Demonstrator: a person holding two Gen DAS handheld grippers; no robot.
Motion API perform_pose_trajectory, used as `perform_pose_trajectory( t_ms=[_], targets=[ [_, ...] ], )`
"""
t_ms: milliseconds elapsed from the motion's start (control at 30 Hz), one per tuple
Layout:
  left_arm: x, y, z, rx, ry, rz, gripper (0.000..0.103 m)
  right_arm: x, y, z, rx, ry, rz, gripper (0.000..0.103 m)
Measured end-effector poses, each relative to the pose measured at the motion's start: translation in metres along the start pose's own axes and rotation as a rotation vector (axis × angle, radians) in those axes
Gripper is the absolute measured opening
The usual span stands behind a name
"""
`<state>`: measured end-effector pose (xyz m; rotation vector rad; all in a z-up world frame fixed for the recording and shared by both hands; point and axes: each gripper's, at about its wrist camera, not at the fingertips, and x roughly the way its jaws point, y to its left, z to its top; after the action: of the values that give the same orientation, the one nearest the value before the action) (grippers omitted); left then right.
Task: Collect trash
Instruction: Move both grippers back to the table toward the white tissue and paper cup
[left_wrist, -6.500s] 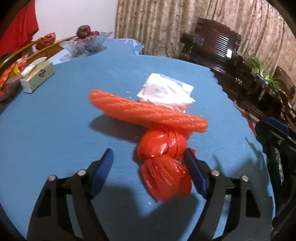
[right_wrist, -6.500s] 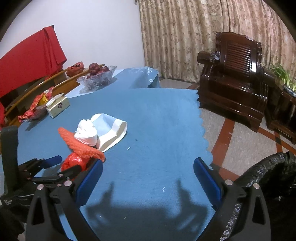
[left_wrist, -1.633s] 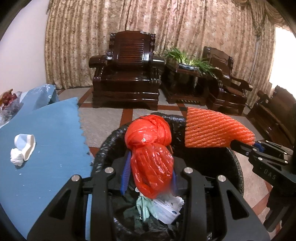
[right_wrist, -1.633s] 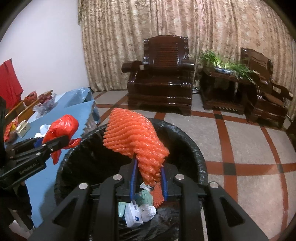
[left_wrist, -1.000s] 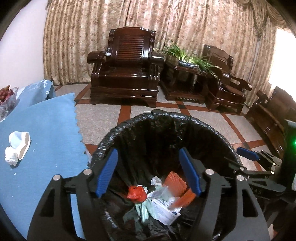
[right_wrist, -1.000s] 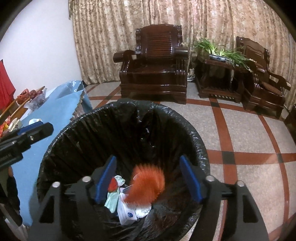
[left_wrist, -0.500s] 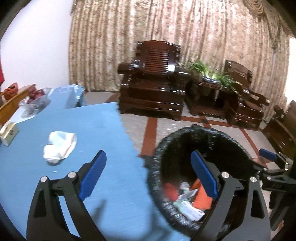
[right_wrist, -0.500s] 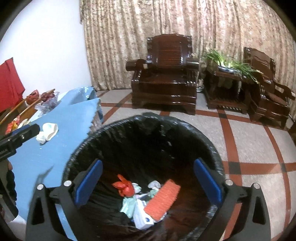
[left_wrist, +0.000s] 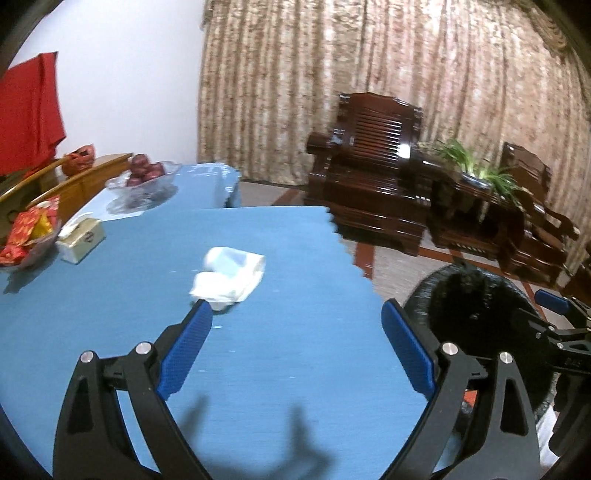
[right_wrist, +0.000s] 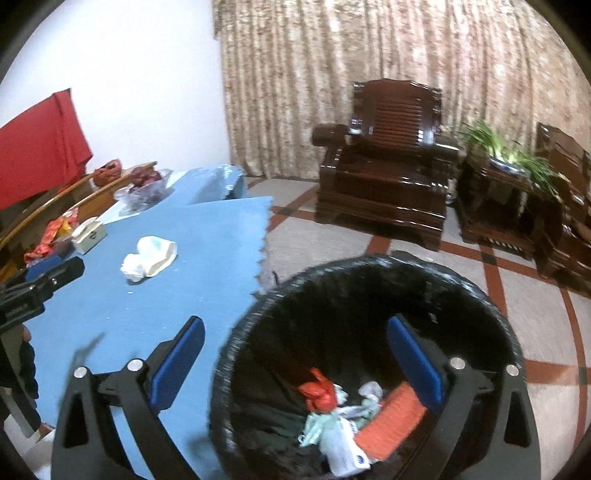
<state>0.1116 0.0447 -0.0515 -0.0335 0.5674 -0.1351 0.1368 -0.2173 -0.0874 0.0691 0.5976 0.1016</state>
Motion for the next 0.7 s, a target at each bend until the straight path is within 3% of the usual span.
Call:
perform_pose_trajectory(
  t_ms=[333, 700],
  targets=[
    [0.000, 0.056, 0.002, -0.052, 0.003, 0.092, 0.090, 0.029, 0.050, 0.019, -0.056, 0.009, 0.078, 0.097],
    [0.033, 0.095, 0.000, -0.069, 0.037, 0.155, 0.090, 0.089, 0.097, 0.040, -0.071, 0.022, 0.134, 0.097]
  ],
)
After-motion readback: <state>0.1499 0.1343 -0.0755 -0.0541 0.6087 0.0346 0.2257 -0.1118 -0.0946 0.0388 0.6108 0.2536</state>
